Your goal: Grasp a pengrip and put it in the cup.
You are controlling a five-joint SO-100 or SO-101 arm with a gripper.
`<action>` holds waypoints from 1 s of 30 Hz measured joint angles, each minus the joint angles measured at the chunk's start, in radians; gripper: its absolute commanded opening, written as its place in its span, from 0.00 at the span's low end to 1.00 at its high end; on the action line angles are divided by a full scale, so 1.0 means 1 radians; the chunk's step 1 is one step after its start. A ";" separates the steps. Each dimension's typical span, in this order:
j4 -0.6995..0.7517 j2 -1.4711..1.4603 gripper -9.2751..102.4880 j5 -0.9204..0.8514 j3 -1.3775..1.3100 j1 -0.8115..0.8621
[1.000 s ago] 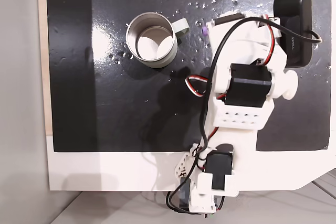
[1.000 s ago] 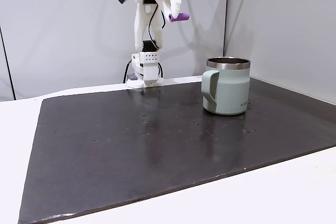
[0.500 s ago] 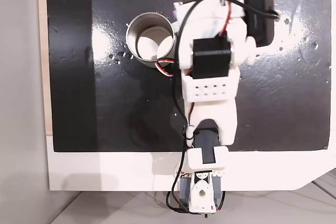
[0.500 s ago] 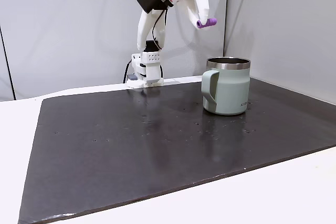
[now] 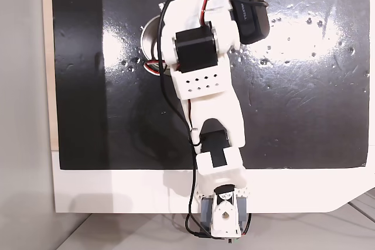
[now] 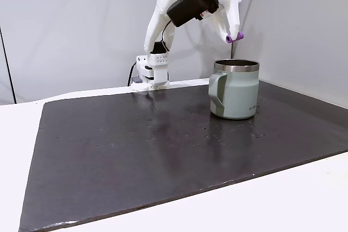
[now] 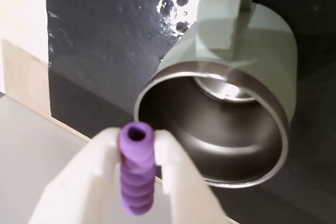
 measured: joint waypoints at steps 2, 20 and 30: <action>0.000 -0.009 0.08 0.000 0.000 -0.017; 0.002 -0.015 0.21 -0.026 0.103 -0.104; 0.002 0.002 0.27 -0.038 0.138 -0.106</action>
